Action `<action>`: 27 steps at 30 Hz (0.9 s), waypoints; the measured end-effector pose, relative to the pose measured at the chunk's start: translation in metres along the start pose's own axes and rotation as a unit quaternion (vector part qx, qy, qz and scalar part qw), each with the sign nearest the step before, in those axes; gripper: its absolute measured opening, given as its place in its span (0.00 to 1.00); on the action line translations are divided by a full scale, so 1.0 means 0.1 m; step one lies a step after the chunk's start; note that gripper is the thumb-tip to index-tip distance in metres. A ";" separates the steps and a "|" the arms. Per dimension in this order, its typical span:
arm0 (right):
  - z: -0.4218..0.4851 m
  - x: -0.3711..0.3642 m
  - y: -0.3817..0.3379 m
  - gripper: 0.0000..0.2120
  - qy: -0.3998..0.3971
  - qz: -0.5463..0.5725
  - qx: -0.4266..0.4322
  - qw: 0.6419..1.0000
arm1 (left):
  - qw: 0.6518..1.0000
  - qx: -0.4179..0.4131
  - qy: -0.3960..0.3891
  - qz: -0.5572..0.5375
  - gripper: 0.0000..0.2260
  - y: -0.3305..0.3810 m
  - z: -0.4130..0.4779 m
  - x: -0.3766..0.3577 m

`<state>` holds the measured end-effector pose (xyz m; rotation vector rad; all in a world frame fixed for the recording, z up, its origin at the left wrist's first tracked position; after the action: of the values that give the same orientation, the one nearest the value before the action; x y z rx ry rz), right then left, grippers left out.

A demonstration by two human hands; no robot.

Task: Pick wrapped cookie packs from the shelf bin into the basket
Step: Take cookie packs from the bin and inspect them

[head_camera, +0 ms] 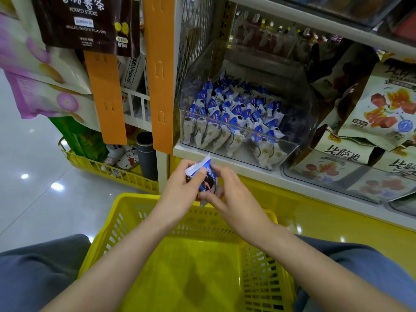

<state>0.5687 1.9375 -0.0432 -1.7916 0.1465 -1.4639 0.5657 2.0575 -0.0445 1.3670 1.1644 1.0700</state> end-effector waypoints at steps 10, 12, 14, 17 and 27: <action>0.05 0.25 0.01 0.05 0.079 0.147 -0.033 0.985 | 0.998 0.011 -0.039 -0.051 0.09 0.00 0.03 -0.03; 0.03 0.30 -0.02 0.06 0.094 0.127 -0.017 0.987 | 0.995 0.034 -0.040 -0.080 0.10 -0.01 0.04 -0.03; 0.01 0.34 -0.08 0.06 0.109 0.083 0.014 0.991 | 0.990 0.057 -0.048 -0.116 0.10 -0.05 0.05 -0.04; 0.01 0.43 -0.12 0.05 0.131 0.083 0.032 0.987 | 0.983 0.058 -0.079 -0.154 0.14 -0.04 0.05 -0.07; 0.16 1.08 -0.05 0.11 0.154 0.103 0.038 0.982 | 0.995 -0.016 -0.057 -0.083 0.05 0.13 0.07 0.01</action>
<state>0.6158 1.8905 0.0430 -1.4334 0.4141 -1.5636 0.5743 2.0569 -0.0319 1.2658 1.1504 0.8781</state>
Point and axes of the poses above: each hand's wrist, its own z-axis towards the middle knuckle, its own x-axis out of the back of the hand, y = z × x, the point moved 4 cm from there along z, towards the middle knuckle, and after that the axes turned 12 degrees about -y, right-handed, at the moved point
